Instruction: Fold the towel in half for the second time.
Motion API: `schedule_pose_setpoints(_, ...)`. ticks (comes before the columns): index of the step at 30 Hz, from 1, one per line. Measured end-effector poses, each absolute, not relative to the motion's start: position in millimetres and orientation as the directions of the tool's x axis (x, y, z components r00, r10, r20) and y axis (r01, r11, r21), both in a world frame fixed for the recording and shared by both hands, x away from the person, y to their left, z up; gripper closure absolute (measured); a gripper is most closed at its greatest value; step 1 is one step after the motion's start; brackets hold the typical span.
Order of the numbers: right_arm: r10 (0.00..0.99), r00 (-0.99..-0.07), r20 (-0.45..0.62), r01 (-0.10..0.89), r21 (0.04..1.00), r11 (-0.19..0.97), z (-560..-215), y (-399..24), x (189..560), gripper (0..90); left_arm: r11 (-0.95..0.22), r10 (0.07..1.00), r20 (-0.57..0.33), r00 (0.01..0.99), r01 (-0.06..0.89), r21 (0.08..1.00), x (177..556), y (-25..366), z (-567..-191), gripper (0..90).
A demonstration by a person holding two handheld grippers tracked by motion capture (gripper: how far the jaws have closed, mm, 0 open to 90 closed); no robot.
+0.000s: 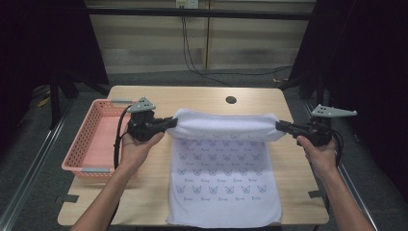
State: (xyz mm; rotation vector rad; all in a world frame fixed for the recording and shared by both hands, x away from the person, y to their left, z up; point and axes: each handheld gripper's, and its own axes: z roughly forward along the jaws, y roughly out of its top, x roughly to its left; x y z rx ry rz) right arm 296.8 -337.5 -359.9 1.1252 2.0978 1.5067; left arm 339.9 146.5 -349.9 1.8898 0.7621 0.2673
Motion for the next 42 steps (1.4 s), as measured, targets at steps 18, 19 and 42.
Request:
schedule_pose_setpoints(18, 0.706, -0.660, 0.258, 0.624, 0.712, 0.324, -470.9, -328.6, 192.1, 81.4, -0.456, 0.533, -0.267, 0.803, 0.539, 0.709, 242.0, 150.9, -483.7, 81.8)
schedule_pose_setpoints(19, 0.703, -0.664, 0.253, 0.628, 0.699, 0.341, -472.3, -327.1, 189.1, 79.7, -0.468, 0.531, -0.254, 0.808, 0.529, 0.708, 240.3, 151.5, -483.7, 81.1)
schedule_pose_setpoints(42, 0.680, -0.705, 0.199, 0.579, 0.715, 0.392, -466.6, -311.8, 183.1, 49.4, -0.472, 0.494, -0.245, 0.834, 0.494, 0.730, 265.8, 128.5, -472.6, 46.0)
